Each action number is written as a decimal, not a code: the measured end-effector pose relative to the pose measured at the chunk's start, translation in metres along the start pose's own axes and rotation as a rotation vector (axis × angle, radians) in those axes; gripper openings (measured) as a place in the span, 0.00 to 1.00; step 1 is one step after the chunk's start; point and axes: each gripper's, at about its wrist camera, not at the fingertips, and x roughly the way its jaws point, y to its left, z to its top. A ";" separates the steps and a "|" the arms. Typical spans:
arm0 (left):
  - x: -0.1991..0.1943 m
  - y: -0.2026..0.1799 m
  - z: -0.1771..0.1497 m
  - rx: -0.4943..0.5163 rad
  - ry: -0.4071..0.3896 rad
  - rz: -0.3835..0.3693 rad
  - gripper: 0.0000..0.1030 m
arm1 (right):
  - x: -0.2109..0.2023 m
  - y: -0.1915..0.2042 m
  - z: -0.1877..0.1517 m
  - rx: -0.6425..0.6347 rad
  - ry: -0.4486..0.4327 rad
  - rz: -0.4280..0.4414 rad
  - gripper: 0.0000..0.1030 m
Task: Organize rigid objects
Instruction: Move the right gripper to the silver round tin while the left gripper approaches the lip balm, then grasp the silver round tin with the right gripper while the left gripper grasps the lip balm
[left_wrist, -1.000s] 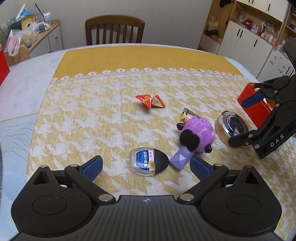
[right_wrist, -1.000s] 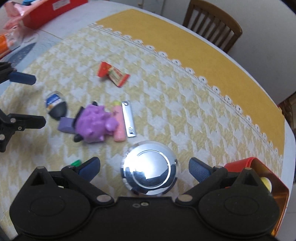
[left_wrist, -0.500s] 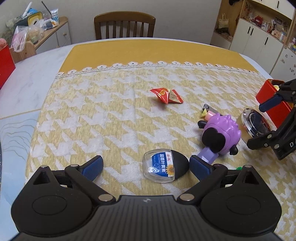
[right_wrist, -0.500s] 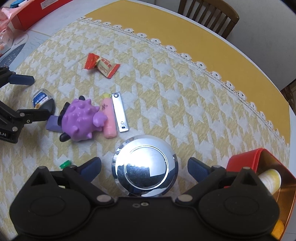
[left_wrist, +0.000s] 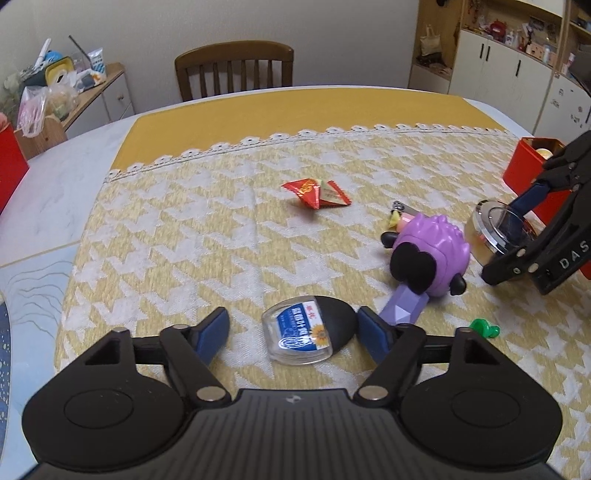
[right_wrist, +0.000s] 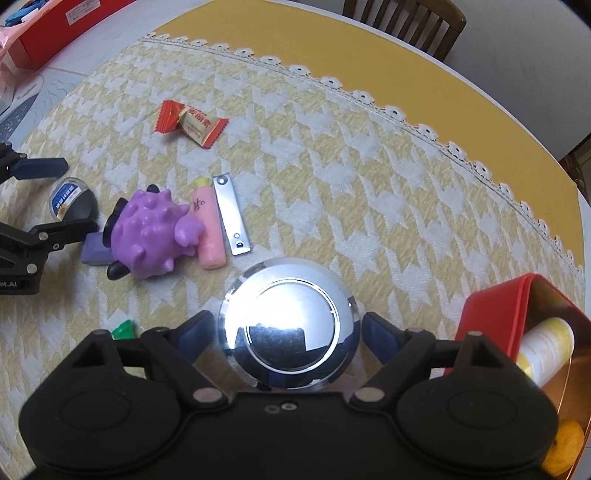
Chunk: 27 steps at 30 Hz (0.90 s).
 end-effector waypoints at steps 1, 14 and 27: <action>0.000 -0.001 0.000 0.005 0.000 -0.001 0.67 | 0.000 0.000 0.000 0.002 -0.001 0.002 0.82; -0.003 -0.004 0.002 0.014 -0.005 -0.009 0.52 | -0.004 0.004 -0.001 -0.008 -0.009 0.003 0.74; -0.015 -0.002 -0.002 -0.014 0.006 -0.008 0.52 | -0.033 0.024 -0.004 -0.061 -0.034 0.052 0.74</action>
